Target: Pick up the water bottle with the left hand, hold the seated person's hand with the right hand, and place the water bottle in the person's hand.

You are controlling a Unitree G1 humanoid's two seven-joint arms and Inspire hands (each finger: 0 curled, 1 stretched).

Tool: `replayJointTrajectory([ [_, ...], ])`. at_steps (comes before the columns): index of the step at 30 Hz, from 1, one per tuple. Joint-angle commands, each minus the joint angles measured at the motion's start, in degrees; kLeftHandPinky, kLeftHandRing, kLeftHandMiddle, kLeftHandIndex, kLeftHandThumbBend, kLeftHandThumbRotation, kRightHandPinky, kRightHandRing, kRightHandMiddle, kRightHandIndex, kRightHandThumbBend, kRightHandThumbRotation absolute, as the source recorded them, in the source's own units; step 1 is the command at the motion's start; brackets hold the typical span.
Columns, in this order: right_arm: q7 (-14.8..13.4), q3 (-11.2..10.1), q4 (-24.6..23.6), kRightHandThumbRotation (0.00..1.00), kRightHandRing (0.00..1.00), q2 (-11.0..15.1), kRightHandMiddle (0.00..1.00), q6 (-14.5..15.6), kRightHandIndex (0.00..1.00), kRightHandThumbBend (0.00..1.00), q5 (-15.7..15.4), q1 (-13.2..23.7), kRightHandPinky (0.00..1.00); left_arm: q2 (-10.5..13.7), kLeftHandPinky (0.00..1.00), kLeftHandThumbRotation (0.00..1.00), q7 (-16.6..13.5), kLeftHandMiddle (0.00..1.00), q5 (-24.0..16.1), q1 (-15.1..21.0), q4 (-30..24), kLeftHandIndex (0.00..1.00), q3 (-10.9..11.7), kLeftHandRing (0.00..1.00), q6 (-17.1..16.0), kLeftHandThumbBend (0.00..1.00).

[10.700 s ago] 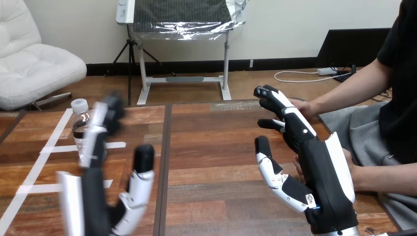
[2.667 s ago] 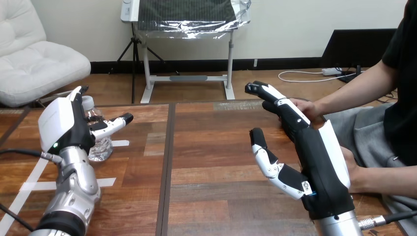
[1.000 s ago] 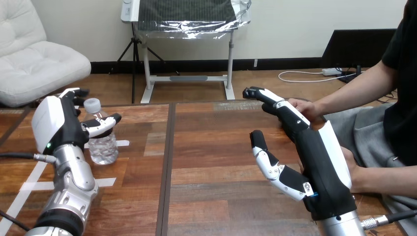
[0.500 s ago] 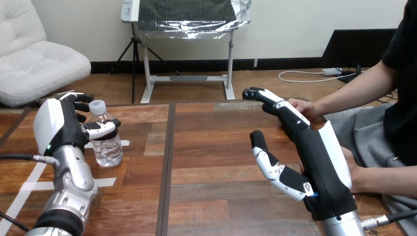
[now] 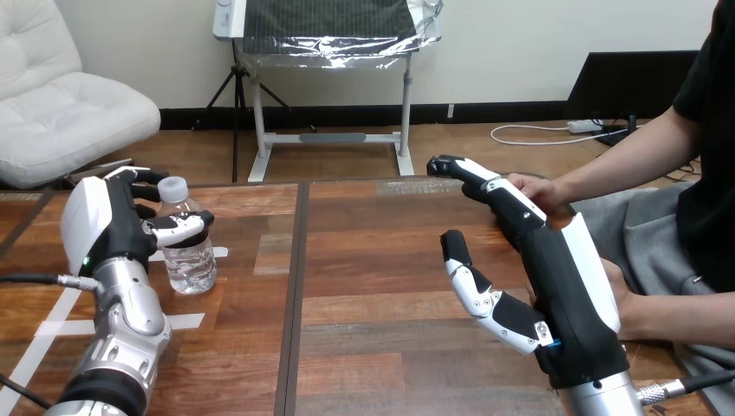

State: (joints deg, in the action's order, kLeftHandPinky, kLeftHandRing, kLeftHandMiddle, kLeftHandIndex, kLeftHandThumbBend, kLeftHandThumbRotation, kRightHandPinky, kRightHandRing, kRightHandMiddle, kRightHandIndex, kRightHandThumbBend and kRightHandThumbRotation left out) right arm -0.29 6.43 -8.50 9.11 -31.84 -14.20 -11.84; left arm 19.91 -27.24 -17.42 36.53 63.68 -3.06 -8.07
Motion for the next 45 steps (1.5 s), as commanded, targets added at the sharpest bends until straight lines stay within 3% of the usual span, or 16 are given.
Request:
replayJointTrajectory([
  [1, -0.1, -0.7, -0.8, 0.0, 0.89, -0.2, 0.87, -0.5, 0.8, 0.17, 0.5, 2.6, 0.88, 0.5, 0.55, 0.0, 1.5, 0.66, 0.4, 1.9, 0.4, 0.65, 0.2, 0.62, 0.1, 0.82],
  [15, -0.2, -0.8, -1.7, 0.0, 0.89, -0.2, 0.86, -0.1, 0.8, 0.18, 0.2, 2.0, 0.88, -0.3, 0.56, 0.01, 2.1, 0.67, 0.0, 1.2, -0.7, 0.66, -0.4, 0.63, 1.9, 0.84],
  [32, 0.1, -1.1, -2.7, 0.0, 0.89, 0.2, 0.87, 1.0, 0.79, 0.2, 0.5, 1.2, 0.88, -0.1, 0.71, 0.27, 2.3, 0.82, -4.0, -0.4, -1.2, 0.81, -4.2, 0.8, 4.2, 0.85],
  [45, 0.5, -1.0, -2.8, 0.0, 0.88, 0.4, 0.87, 1.3, 0.78, 0.2, 0.8, 1.0, 0.86, -0.1, 0.73, 0.33, 1.5, 0.84, -4.1, -0.9, -2.1, 0.82, -4.2, 0.82, 3.9, 0.86],
])
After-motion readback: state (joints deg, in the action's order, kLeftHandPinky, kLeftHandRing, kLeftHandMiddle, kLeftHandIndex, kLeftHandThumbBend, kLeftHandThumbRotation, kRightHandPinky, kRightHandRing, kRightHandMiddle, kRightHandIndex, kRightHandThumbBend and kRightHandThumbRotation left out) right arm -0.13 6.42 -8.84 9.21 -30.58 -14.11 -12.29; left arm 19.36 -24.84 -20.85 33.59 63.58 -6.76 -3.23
